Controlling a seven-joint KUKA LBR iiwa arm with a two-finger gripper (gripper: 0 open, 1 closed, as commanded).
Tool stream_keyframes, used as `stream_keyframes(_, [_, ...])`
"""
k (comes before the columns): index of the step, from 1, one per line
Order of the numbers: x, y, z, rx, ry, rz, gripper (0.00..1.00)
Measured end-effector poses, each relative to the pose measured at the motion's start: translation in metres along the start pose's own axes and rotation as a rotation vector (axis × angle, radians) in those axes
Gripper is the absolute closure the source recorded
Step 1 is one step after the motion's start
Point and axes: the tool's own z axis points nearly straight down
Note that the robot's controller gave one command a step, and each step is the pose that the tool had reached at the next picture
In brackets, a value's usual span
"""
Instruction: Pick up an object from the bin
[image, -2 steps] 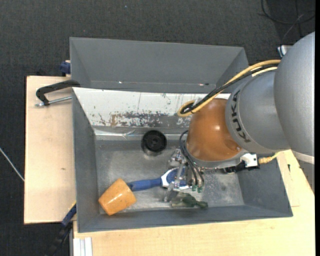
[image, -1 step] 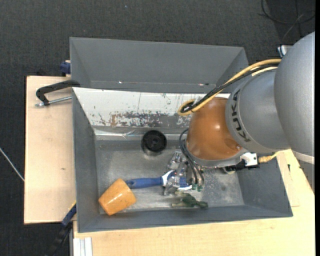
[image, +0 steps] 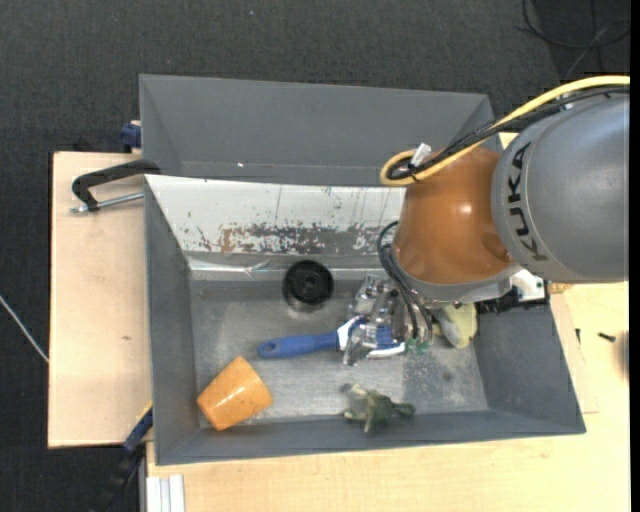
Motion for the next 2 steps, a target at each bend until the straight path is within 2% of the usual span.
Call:
stream_keyframes(1, [0.000, 0.001, -0.003, 0.002, 0.007, -0.001, 1.00])
stream_keyframes(2, [-0.002, 0.002, -0.023, 0.001, 0.005, -0.003, 1.00])
